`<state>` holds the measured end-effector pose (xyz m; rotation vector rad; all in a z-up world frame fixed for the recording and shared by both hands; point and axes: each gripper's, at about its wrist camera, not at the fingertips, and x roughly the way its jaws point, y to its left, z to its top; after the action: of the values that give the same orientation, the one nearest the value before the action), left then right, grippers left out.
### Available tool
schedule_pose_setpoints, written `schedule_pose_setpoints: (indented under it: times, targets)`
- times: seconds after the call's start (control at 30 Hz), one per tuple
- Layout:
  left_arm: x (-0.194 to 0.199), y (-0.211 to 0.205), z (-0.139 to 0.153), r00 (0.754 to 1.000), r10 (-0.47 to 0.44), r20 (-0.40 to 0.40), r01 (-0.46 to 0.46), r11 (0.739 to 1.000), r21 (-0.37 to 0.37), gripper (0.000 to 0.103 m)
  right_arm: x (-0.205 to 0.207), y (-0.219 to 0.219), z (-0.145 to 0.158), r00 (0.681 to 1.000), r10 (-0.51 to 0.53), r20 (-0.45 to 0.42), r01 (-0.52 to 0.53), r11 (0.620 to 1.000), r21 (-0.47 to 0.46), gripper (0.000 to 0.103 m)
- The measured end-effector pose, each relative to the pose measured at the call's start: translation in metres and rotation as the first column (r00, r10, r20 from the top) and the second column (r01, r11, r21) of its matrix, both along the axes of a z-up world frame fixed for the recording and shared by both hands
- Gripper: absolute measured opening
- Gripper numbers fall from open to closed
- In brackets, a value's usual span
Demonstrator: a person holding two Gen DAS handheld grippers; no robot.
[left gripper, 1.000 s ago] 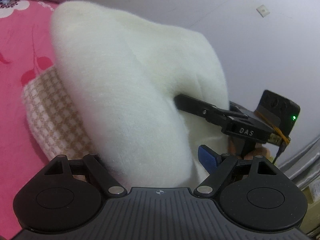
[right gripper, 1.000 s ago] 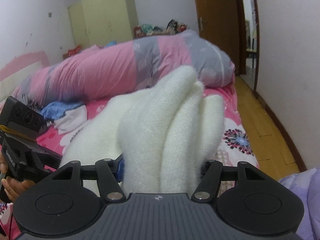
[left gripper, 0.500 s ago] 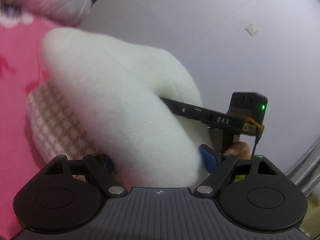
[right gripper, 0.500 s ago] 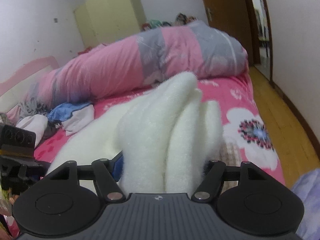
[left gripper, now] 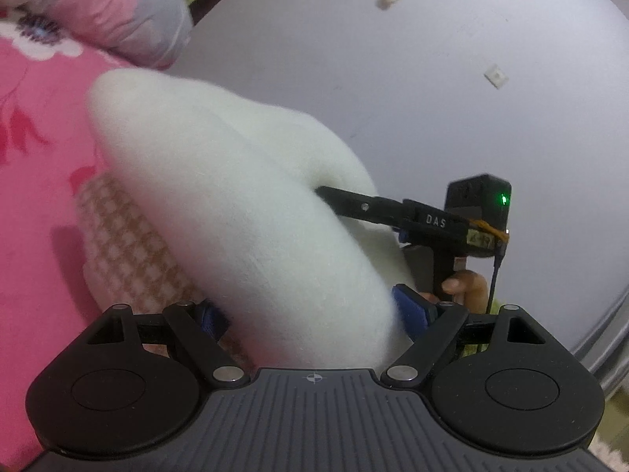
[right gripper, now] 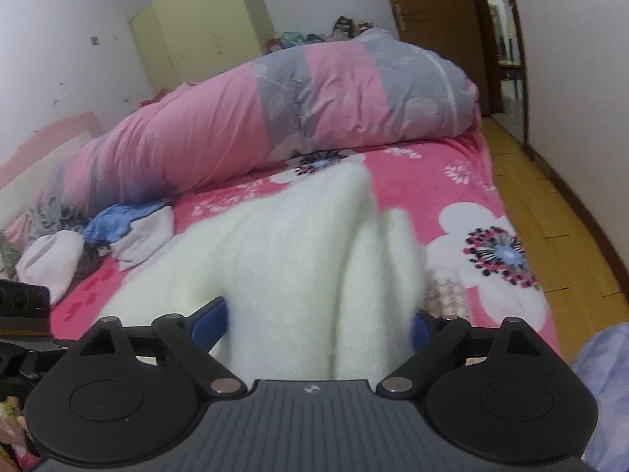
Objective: Fold clothes
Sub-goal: 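Lower the cream sweater onto the pink-checked folded stack with both grippers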
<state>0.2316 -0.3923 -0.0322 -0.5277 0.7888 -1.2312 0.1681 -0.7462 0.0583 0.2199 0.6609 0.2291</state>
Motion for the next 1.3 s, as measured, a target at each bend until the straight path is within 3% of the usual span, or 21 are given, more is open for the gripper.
schedule_pose_setpoints:
  times: [0.1,0.23,0.33,0.4,0.43,0.47,0.53,0.57,0.63,0.77,0.87,0.9,0.97,1.07,1.2,1.23,1.3]
  targets:
    - [0.003,0.013,-0.002,1.0,0.012,-0.025,-0.012,1.0,-0.012,0.084,-0.004,0.001,0.006,0.999,-0.038,0.017,0.038,0.998,-0.039,0.095]
    - [0.003,0.037,-0.002,0.999,0.037,-0.025,-0.037,0.999,-0.021,0.086,-0.021,-0.002,0.019,0.981,-0.147,0.125,0.16,0.982,-0.104,0.101]
    - [-0.004,0.055,0.007,0.997,0.065,0.039,-0.064,0.998,-0.02,0.086,-0.046,-0.008,0.037,0.93,-0.269,0.251,0.3,0.949,-0.095,0.101]
    - [-0.011,0.051,0.024,0.988,0.106,0.114,-0.104,0.994,-0.029,0.086,-0.067,-0.005,0.049,0.873,-0.345,0.344,0.394,0.916,-0.081,0.099]
    - [-0.013,0.051,0.033,0.98,0.13,0.151,-0.125,0.991,-0.04,0.086,-0.08,0.001,0.055,0.844,-0.374,0.385,0.438,0.895,-0.09,0.091]
    - [-0.013,0.05,0.04,0.973,0.144,0.181,-0.138,0.989,-0.047,0.086,-0.091,0.009,0.06,0.815,-0.399,0.42,0.479,0.872,-0.101,0.076]
    - [-0.008,0.035,0.056,0.959,0.16,0.232,-0.157,0.987,-0.033,0.086,-0.114,0.027,0.063,0.786,-0.435,0.439,0.532,0.838,-0.122,0.067]
    - [-0.003,0.02,0.064,0.953,0.164,0.254,-0.167,0.986,-0.007,0.086,-0.125,0.038,0.061,0.784,-0.436,0.443,0.536,0.835,-0.127,0.058]
    - [0.007,-0.01,0.076,0.94,0.167,0.298,-0.19,0.98,0.051,0.086,-0.147,0.059,0.054,0.778,-0.436,0.452,0.545,0.827,-0.14,0.054]
    - [0.027,-0.053,0.063,0.915,0.154,0.372,-0.237,0.953,0.188,0.084,-0.175,0.097,0.017,0.794,-0.396,0.461,0.532,0.819,-0.214,0.051]
    - [0.042,-0.065,0.037,0.929,0.15,0.34,-0.257,0.92,0.297,0.087,-0.162,0.1,-0.03,0.828,-0.407,0.386,0.528,0.799,-0.288,0.047]
    - [0.046,-0.063,0.03,0.937,0.155,0.312,-0.251,0.921,0.296,0.088,-0.156,0.096,-0.046,0.83,-0.42,0.368,0.533,0.793,-0.296,0.047]
    - [0.052,-0.058,0.023,0.947,0.162,0.276,-0.24,0.931,0.277,0.088,-0.153,0.079,-0.071,0.811,-0.44,0.385,0.546,0.806,-0.23,0.047]
    - [0.051,-0.057,0.023,0.943,0.159,0.293,-0.242,0.93,0.275,0.088,-0.154,0.062,-0.075,0.789,-0.464,0.403,0.554,0.821,-0.139,0.049]
    - [0.055,-0.059,0.024,0.944,0.152,0.292,-0.234,0.934,0.269,0.088,-0.162,0.024,-0.073,0.777,-0.514,0.363,0.531,0.845,0.059,0.049]
    - [0.054,-0.058,0.023,0.943,0.152,0.295,-0.234,0.935,0.266,0.088,-0.166,0.013,-0.073,0.773,-0.532,0.345,0.523,0.843,0.127,0.052]
    - [0.055,-0.06,0.024,0.943,0.151,0.298,-0.234,0.935,0.267,0.089,-0.176,-0.014,-0.075,0.753,-0.593,0.285,0.514,0.8,0.309,0.05]
